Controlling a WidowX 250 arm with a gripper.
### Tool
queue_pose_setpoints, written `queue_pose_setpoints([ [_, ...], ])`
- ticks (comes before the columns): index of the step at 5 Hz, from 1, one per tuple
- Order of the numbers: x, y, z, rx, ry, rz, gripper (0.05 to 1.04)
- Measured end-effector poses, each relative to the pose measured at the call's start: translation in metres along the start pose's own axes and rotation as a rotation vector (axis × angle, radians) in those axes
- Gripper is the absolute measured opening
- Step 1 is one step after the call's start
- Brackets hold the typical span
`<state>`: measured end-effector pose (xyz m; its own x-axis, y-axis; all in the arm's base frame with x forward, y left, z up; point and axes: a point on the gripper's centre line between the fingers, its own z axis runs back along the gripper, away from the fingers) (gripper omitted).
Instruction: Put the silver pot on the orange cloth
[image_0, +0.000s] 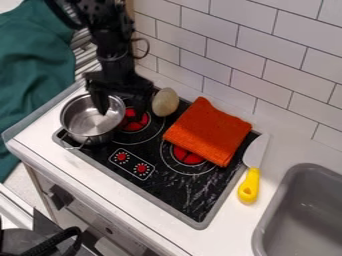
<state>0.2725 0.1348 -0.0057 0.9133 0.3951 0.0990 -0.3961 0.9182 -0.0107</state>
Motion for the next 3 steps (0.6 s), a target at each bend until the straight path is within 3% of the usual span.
queue_pose_setpoints([
  [1, -0.009, -0.003, -0.024, -0.039, 0.055, 0.003, 1.000],
  [2, -0.009, -0.005, -0.036, -0.052, 0.073, 0.008, 0.957],
  [3, -0.005, -0.008, -0.038, -0.051, 0.052, 0.001, 0.666],
])
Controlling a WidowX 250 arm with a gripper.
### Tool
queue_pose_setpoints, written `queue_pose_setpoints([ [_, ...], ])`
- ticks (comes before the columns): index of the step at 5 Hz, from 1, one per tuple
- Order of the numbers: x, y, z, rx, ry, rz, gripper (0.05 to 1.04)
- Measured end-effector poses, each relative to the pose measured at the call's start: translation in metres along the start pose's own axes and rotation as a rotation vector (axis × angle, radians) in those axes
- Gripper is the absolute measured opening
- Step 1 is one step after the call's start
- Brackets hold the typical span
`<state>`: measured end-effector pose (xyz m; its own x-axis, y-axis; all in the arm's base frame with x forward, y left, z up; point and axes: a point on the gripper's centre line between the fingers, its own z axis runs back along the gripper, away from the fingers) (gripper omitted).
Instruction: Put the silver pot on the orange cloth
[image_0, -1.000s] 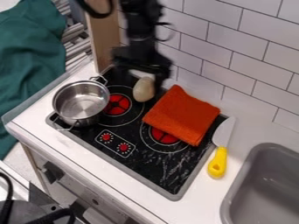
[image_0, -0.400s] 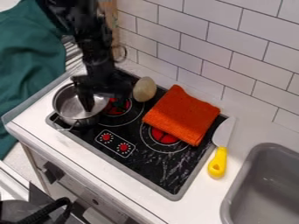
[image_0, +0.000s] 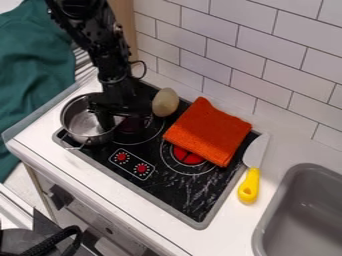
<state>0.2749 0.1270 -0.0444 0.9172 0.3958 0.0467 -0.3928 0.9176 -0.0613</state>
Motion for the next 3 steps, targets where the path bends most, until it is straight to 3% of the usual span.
queue_pose_setpoints([
  [1, 0.002, 0.000, 0.001, 0.018, -0.006, -0.026, 0.364],
  [2, -0.002, -0.001, 0.006, 0.044, -0.016, -0.047, 0.161],
  [3, 0.000, -0.009, 0.026, 0.082, -0.055, -0.048, 0.064],
])
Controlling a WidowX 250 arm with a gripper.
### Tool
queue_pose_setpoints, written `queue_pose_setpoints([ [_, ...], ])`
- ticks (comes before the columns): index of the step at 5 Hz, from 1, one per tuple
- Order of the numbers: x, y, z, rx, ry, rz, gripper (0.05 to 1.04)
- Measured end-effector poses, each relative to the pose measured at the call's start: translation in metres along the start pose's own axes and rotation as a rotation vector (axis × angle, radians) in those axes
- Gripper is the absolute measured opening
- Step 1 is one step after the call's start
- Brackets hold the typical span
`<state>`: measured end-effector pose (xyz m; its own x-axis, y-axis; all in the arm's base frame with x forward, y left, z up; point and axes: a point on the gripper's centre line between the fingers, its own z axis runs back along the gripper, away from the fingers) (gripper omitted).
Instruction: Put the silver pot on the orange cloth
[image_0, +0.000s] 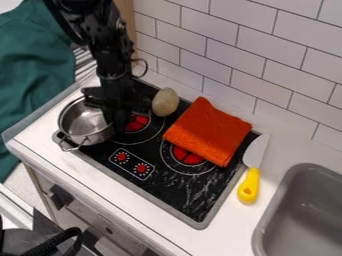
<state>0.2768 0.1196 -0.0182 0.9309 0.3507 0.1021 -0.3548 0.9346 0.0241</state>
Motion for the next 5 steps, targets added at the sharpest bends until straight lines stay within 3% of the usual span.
queue_pose_setpoints([
  [1, 0.009, -0.022, 0.039, 0.073, -0.076, -0.012, 0.056],
  [2, 0.016, -0.063, 0.073, 0.112, -0.156, -0.068, 0.056],
  [3, 0.020, -0.108, 0.082, 0.096, -0.198, -0.146, 0.056],
  [5, 0.017, -0.156, 0.046, 0.076, -0.086, -0.219, 0.056],
])
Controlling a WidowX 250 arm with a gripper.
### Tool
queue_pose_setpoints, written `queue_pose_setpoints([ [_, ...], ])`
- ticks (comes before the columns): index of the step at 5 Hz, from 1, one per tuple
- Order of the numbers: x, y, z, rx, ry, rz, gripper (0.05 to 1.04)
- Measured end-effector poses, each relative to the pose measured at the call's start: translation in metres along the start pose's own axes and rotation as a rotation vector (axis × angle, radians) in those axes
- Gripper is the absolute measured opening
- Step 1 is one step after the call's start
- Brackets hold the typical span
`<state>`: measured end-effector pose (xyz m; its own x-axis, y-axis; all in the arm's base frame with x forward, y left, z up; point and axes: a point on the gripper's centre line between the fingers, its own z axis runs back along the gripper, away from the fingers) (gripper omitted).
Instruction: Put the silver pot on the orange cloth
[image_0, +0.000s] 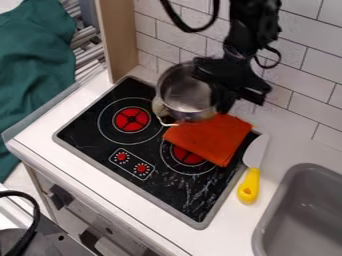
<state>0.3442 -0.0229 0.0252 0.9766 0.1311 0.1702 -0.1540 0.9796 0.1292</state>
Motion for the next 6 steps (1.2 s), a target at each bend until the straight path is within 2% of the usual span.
queue_pose_setpoints([
  [1, -0.003, -0.009, -0.014, -0.011, 0.037, -0.029, 0.056],
  [3, 0.002, -0.024, -0.034, -0.042, 0.065, -0.085, 0.056],
  [6, -0.009, -0.027, -0.052, -0.087, 0.120, -0.093, 0.069],
])
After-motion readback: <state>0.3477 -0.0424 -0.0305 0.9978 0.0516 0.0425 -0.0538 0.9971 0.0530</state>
